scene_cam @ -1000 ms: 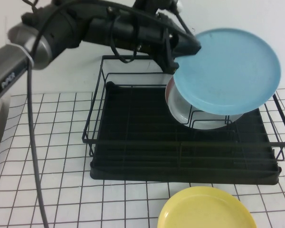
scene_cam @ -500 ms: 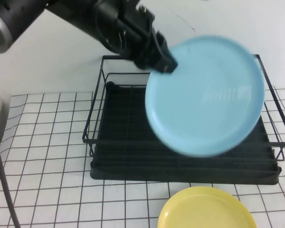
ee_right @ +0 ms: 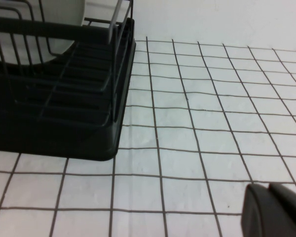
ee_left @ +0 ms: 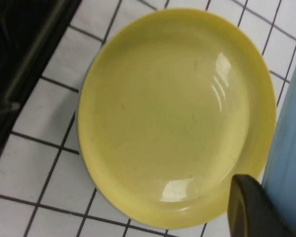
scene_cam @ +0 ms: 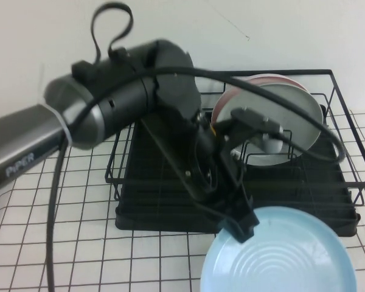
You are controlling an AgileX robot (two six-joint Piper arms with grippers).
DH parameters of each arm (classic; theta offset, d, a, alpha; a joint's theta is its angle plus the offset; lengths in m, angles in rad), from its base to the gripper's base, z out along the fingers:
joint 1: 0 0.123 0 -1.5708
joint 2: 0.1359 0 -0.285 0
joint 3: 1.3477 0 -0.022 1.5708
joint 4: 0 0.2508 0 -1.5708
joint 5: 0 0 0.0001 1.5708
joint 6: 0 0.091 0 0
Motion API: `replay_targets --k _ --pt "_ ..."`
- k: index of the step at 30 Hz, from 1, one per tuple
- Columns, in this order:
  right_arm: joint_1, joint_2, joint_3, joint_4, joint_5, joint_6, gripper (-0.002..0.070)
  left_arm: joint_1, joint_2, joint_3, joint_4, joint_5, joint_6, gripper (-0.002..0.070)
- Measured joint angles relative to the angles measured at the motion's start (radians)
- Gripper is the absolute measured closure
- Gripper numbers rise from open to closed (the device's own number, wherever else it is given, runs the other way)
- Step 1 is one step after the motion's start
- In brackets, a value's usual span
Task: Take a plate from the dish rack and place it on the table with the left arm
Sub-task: Place the plate from the table
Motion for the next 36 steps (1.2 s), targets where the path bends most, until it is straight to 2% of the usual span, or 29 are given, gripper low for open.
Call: replay_targets --k 13,36 --pt "0.000 0.000 0.000 0.000 0.000 0.000 0.0678 0.000 0.107 0.060 -0.017 -0.120 0.038 0.0617" --pt "0.000 0.000 0.000 0.000 0.000 0.000 0.0678 -0.002 0.146 0.060 0.015 -0.152 0.034 0.0613"
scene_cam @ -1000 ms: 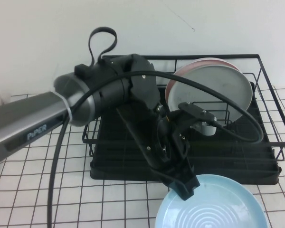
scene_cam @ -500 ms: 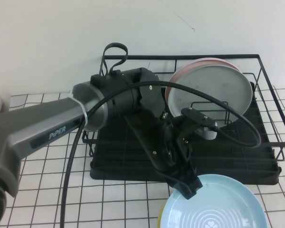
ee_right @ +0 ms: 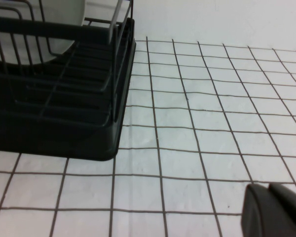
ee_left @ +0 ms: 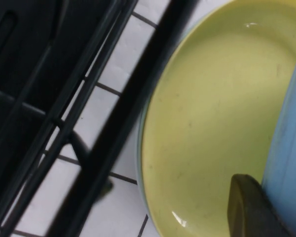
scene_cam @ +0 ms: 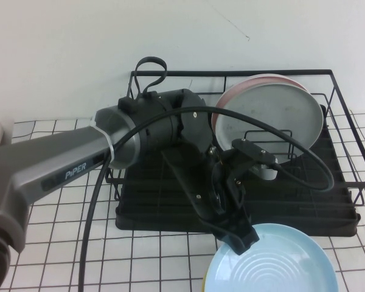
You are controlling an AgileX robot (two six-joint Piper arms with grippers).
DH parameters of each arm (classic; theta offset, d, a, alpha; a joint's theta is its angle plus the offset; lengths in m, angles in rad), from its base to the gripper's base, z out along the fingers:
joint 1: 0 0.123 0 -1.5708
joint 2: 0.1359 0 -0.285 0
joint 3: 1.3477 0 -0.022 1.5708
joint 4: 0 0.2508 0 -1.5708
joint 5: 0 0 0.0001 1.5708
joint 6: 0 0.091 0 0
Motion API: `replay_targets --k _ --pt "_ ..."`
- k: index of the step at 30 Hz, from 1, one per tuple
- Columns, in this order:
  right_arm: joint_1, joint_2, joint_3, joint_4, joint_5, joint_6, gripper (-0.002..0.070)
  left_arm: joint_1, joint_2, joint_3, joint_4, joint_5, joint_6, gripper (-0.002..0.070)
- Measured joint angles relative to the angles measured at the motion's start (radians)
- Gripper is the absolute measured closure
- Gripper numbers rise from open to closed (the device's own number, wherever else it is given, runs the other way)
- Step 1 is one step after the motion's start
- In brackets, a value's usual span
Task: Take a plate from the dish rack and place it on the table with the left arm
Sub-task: Place the plate from the table
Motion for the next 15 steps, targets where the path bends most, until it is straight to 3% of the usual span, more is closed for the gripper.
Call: replay_targets --k 2,4,9,12,15 --pt "0.000 0.000 0.000 0.000 0.000 0.000 0.0678 0.000 0.001 0.000 0.000 0.000 -0.005 0.0585" --pt "0.000 0.000 0.000 0.000 0.000 0.000 0.0678 0.000 0.004 0.000 0.000 -0.002 -0.005 0.0498" --pt "0.000 0.000 0.000 0.000 0.000 0.000 0.0678 0.000 0.003 0.000 0.002 -0.004 -0.005 0.0195" --pt "0.000 0.000 0.000 0.000 0.000 0.000 0.0678 0.000 -0.016 0.001 0.010 -0.011 -0.005 0.0116" --pt "0.000 0.000 0.000 0.000 0.000 0.000 0.0678 0.000 -0.060 0.001 0.049 -0.047 -0.001 0.0093"
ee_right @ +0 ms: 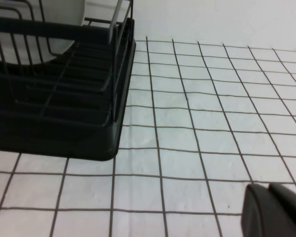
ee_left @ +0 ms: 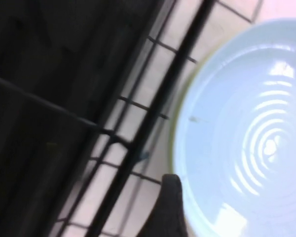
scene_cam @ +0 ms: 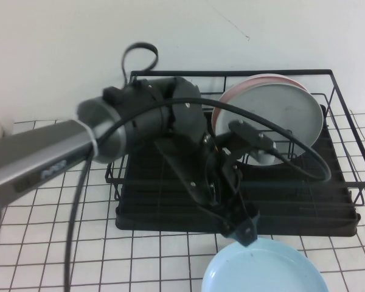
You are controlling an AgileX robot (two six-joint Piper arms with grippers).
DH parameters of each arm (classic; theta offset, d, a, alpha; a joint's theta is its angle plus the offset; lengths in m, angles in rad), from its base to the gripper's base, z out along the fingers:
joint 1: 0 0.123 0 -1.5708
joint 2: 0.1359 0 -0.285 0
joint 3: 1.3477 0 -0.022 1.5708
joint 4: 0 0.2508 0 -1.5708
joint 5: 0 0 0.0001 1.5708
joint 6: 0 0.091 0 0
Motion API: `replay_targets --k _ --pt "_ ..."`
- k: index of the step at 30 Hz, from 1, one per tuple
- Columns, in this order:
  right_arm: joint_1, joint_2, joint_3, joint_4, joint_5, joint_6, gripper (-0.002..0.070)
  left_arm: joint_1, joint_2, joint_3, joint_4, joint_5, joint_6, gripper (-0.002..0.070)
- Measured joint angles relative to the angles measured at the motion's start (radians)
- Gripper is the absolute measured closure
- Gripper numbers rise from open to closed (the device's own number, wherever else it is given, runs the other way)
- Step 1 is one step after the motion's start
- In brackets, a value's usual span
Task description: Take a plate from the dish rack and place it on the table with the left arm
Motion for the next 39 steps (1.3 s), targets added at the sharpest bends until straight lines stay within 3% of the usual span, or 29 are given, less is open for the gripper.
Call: replay_targets --k 3,6,8,10,12,14,27,33,39 --pt "0.000 0.000 0.000 0.000 0.000 0.000 0.0678 0.000 -0.050 0.000 0.038 -0.019 0.000 0.0092" --pt "0.000 0.000 0.000 0.000 0.000 0.000 0.0678 0.000 -0.109 0.000 0.050 -0.043 0.000 0.0150" --pt "0.000 0.000 0.000 0.000 0.000 0.000 0.0678 0.000 -0.164 0.002 0.054 -0.074 0.000 0.0279" --pt "0.000 0.000 0.000 0.000 0.000 0.000 0.0678 0.000 -0.229 0.015 0.054 -0.118 0.006 0.0471" --pt "0.000 0.000 0.000 0.000 0.000 0.000 0.0678 0.000 -0.295 0.042 0.054 -0.168 0.017 0.0578" --pt "0.000 0.000 0.000 0.000 0.000 0.000 0.0678 0.000 -0.354 0.082 0.054 -0.232 0.017 0.0634" --pt "0.000 0.000 0.000 0.000 0.000 0.000 0.0678 0.000 -0.824 0.619 0.009 -0.725 0.019 0.0673" --pt "0.000 0.000 0.000 0.000 0.000 0.000 0.0678 0.000 -0.978 0.833 -0.024 -0.813 0.019 0.0673" --pt "0.000 0.000 0.000 0.000 0.000 0.000 0.0678 0.000 -1.025 0.916 -0.031 -0.848 0.023 0.0676"
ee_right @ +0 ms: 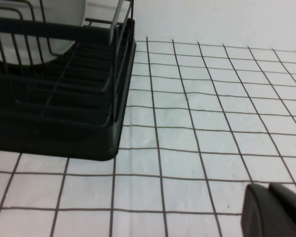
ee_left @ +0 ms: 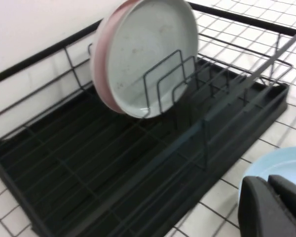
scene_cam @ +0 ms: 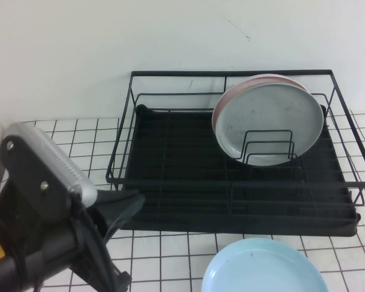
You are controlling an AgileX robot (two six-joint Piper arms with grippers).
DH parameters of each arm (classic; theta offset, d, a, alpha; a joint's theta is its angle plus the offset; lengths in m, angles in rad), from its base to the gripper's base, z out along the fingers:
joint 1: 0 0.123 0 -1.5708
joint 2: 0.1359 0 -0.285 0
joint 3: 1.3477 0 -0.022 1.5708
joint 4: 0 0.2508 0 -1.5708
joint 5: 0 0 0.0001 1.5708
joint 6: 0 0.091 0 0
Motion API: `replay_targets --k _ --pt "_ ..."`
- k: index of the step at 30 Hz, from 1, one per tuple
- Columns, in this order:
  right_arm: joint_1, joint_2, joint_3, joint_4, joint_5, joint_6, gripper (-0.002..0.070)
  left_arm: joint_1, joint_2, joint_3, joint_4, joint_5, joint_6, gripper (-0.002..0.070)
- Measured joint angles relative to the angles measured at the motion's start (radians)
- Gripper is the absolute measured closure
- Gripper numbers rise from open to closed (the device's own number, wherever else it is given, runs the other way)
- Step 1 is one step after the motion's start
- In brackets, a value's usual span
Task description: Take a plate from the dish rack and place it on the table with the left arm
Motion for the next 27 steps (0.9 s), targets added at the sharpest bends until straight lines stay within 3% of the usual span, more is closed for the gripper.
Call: replay_targets --k 9,18,23,27 --pt "0.000 0.000 0.000 0.000 0.000 0.000 0.0678 0.000 -0.068 0.208 -0.011 -0.301 0.000 0.0677" --pt "0.000 0.000 0.000 0.000 0.000 0.000 0.0678 0.020 -0.457 0.584 0.017 -0.603 -0.003 0.0677" --pt "0.000 0.000 0.000 0.000 0.000 0.000 0.0678 0.188 -0.645 0.648 0.046 -0.513 -0.057 0.0677" --pt "0.000 0.000 0.000 0.000 0.000 0.000 0.0678 0.376 -0.729 0.648 0.169 -0.377 -0.149 0.0677"
